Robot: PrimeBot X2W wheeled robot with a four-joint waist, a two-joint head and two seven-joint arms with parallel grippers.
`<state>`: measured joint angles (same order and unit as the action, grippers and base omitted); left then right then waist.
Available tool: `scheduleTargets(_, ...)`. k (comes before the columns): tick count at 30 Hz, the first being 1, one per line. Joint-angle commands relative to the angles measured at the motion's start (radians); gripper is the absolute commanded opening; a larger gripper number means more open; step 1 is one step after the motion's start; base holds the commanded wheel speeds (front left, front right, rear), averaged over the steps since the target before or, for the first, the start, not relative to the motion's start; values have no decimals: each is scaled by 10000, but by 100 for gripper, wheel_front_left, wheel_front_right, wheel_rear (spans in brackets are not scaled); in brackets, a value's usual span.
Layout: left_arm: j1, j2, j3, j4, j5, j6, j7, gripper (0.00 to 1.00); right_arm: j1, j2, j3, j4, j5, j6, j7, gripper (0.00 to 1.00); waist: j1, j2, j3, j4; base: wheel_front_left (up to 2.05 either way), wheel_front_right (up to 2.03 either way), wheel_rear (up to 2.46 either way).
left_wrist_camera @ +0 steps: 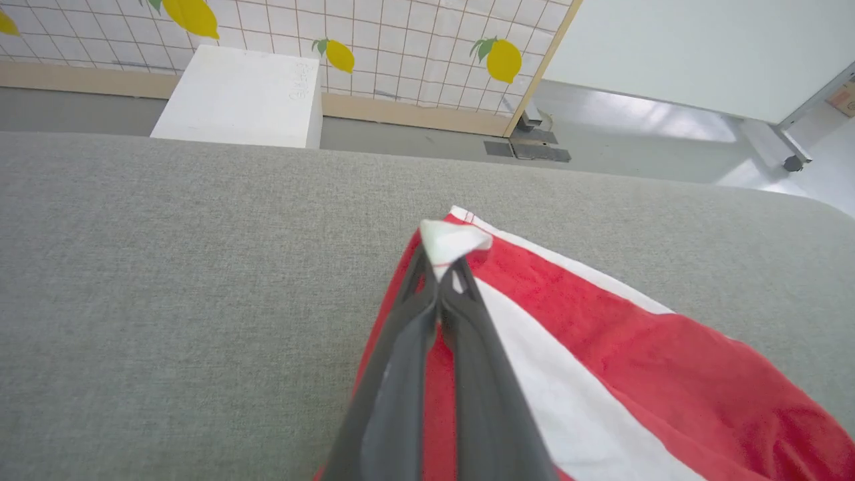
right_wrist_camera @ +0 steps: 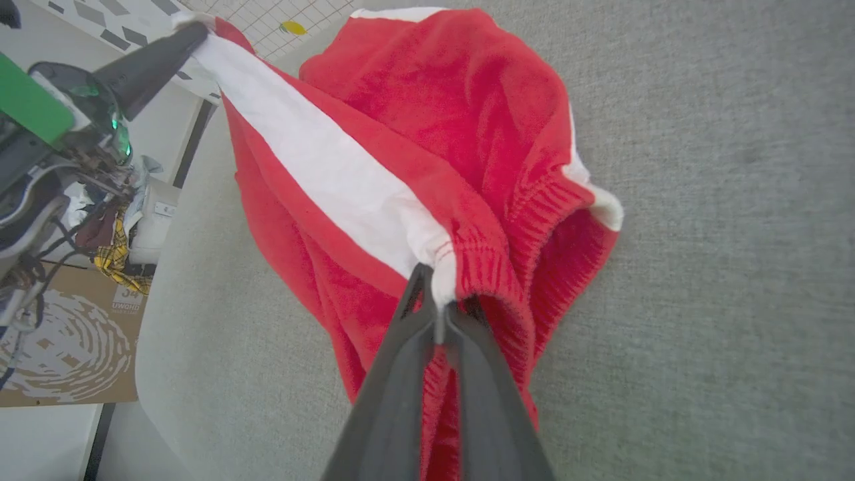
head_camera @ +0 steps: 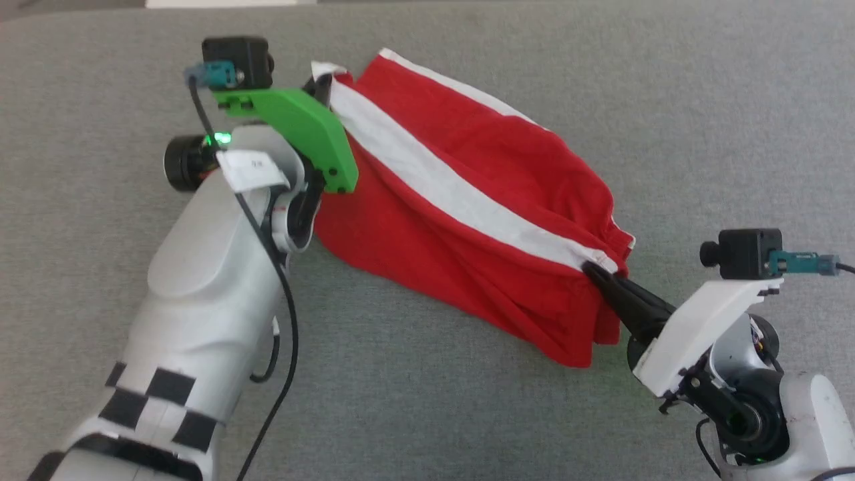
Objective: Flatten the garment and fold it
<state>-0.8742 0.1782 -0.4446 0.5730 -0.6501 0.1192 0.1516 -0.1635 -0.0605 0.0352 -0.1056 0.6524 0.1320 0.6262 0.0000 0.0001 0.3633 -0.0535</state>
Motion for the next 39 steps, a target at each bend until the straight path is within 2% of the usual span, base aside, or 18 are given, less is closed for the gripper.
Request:
scheduleTargets(1, -363, -84, -41, 209, 97, -100, -90, 0, -208, 45, 39, 35, 85, -13, -104, 0, 0, -1, 634, -447, 0, 0, 0)
scheduleTargets(11, -1929, -308, -305, 1761, 354, -491, -296, 0, -581, 88, 117, 199, 239, -13, -534, 0, 0, -1, 1169, -828, 0, 0, 0)
scheduleTargets(22, -3067, -217, -381, 3161, 497, -442, -234, 0, -705, 98, 340, 313, 305, -13, -685, 0, 0, -1, 1610, -1162, 0, 0, 0)
scheduleTargets(33, -3488, -244, -531, 4154, 496, -448, -2, 0, -744, 101, 726, 235, 427, -13, -691, 0, 0, -1, 1774, -1341, 0, 0, 0)
scheduleTargets(34, -3510, -254, -519, 4216, 472, -454, -29, 29, -745, 101, 731, 232, 442, -13, -695, 0, 0, -1, 1776, -1340, 0, 0, 0)
scheduleTargets(35, -3533, -265, -508, 4260, 452, -457, -55, 75, -749, 101, 718, 228, 450, -13, -712, 5, 0, -1, 1782, -1334, 0, 0, 0)
scheduleTargets(36, -3562, -283, -496, 4307, 430, -461, -101, 100, -752, 101, 710, 219, 472, -13, -727, 47, 0, -1, 1788, -1320, 0, 0, 0)
scheduleTargets(37, -3580, -301, -487, 4347, 406, -478, -125, 100, -754, 101, 706, 212, 502, -13, -745, 100, 0, -1, 1786, -1310, 0, 0, 0)
scheduleTargets(39, -3630, -335, -475, 4415, 365, -530, -210, 100, -749, 101, 687, 216, 549, -13, -779, 100, 0, -1, 1771, -1288, 0, 0, 0)
